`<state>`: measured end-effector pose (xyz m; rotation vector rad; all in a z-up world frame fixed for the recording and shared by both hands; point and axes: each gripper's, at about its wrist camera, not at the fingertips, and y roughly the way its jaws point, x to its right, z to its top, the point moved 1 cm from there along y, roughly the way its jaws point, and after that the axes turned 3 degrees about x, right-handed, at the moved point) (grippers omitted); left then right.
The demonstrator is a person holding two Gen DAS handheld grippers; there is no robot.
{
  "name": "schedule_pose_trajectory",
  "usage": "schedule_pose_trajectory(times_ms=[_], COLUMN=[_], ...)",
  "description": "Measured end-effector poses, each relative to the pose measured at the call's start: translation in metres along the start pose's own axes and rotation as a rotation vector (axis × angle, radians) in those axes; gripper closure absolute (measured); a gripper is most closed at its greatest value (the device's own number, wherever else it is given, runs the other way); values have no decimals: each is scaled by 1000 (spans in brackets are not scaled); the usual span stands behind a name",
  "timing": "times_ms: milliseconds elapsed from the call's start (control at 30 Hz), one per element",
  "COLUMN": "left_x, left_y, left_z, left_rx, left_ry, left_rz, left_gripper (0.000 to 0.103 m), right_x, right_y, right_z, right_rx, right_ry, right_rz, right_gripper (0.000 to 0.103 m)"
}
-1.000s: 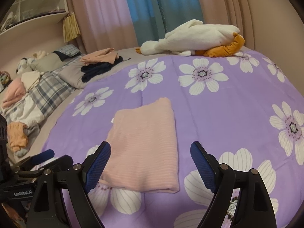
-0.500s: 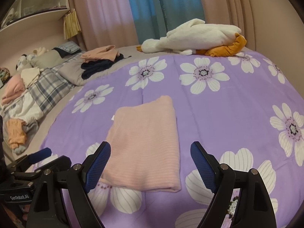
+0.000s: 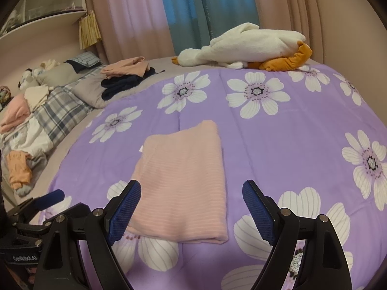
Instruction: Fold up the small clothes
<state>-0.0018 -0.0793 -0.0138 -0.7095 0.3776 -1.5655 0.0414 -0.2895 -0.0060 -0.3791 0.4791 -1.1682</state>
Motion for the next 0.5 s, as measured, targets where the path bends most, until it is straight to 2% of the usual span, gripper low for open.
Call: schedule_pose_trajectory(times_ms=[500], left_x=[5], left_y=[-1], left_z=[-4], left_rx=[-1], left_ry=[19], left_rz=[-2], left_gripper=[1], right_x=[0], right_y=[0], right_z=[0], right_rx=[-2], right_ry=[-1], right_rz=[-2], right_gripper=[17])
